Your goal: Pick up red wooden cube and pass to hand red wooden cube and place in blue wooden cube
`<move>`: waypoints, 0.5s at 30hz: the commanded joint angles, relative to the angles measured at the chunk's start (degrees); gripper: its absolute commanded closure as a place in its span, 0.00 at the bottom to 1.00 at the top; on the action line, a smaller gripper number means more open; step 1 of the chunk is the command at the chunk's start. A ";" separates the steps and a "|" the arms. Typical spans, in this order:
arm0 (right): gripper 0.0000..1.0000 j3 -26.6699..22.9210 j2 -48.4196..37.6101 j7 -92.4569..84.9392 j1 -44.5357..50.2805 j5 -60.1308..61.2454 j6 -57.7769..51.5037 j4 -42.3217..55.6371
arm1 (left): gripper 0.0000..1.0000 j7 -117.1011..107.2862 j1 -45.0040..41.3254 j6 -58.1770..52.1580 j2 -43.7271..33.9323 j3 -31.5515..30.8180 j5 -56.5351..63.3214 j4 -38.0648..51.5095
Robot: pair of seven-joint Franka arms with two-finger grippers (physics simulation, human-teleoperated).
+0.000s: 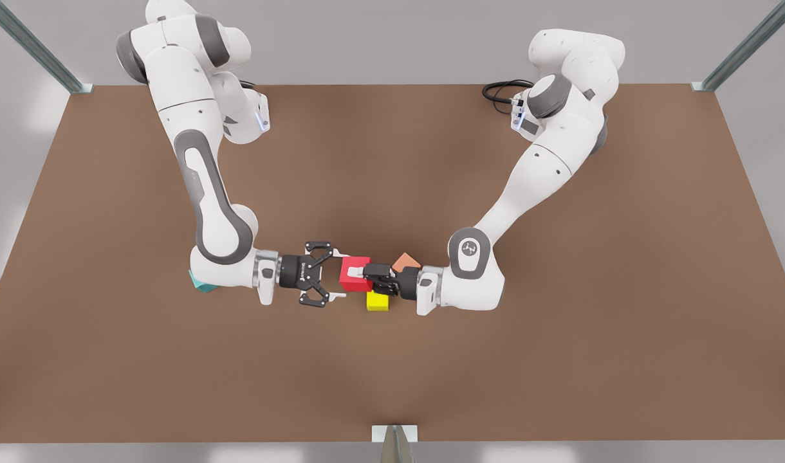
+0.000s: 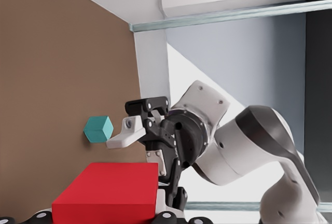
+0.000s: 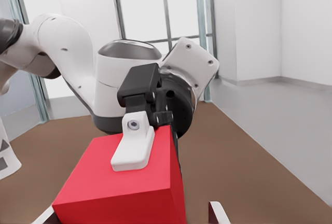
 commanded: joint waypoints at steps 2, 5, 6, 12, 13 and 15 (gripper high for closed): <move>0.00 0.45 0.04 -7.16 0.09 0.29 -0.01 0.03 | 0.33 4.47 -0.18 0.10 -0.11 -0.10 -0.29 0.02; 0.00 0.97 0.39 -7.16 0.70 1.25 -0.01 0.11 | 0.33 4.47 -0.35 0.28 -0.02 -0.10 -0.29 0.02; 0.00 0.97 0.48 -7.16 0.88 1.69 -0.01 0.11 | 0.32 4.47 -0.44 0.28 -0.02 -0.10 -0.38 0.02; 0.00 0.97 1.18 -7.07 1.76 3.01 0.25 1.26 | 0.32 4.47 -0.53 0.37 -0.02 -0.10 -0.38 0.02; 0.00 0.97 1.27 -7.07 1.76 3.10 0.25 1.26 | 0.32 4.30 -0.53 0.37 -0.02 -0.10 -0.38 0.02; 0.00 0.97 2.41 -7.16 1.76 3.10 0.25 1.08 | 0.32 4.21 -0.53 0.37 -0.11 -0.10 -0.38 0.02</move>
